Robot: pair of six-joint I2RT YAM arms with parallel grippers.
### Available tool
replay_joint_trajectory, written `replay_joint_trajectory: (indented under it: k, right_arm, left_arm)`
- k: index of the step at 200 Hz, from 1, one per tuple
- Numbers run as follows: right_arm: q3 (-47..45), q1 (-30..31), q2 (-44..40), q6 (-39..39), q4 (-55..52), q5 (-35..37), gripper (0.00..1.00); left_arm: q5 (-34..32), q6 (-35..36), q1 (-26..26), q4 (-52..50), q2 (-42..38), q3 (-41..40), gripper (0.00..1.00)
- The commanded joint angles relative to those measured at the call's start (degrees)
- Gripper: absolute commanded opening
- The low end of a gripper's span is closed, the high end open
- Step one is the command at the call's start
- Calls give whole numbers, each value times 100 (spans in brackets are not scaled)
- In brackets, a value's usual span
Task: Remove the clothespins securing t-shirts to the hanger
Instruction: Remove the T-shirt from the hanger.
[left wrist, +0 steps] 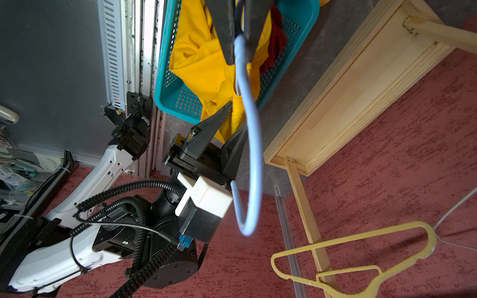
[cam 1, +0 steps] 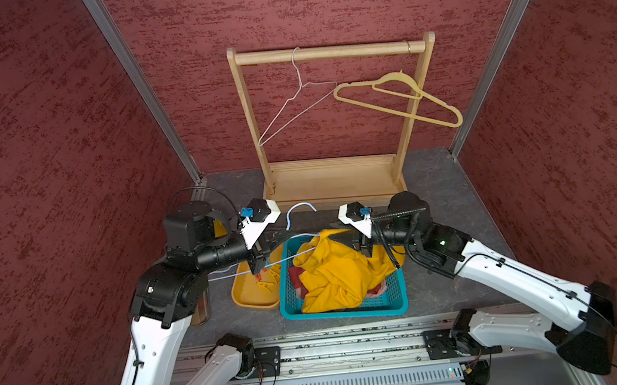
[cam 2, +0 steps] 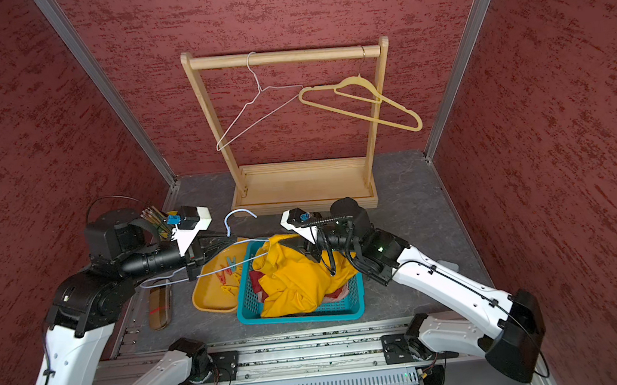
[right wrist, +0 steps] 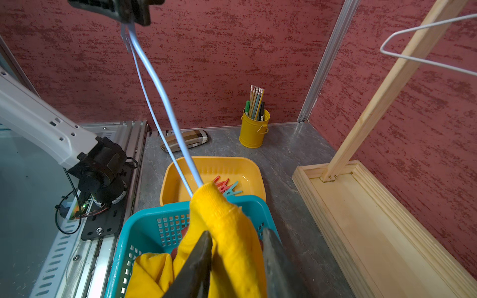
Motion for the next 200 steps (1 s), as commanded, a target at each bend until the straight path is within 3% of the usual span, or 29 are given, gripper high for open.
replay_joint_trajectory:
  k: [1,82,137,200]
  right_arm:
    - [-114,30,-338,179,-204,159,38]
    - [-34,30,-1314,3,-862,1121,42]
    - [-23,30,-1329,39,-803,1041,44]
    - [-224,30,-622,148,-617,652,55]
  left_arm:
    - [-313,364,-18,-462,-182,332,0]
    - [-1081,744,-25,-1506,-494,1197,0]
    - [-740,658,-20,-1557,-532,1311,0]
    - [-217,536,-20,-1652,-293,1705,0]
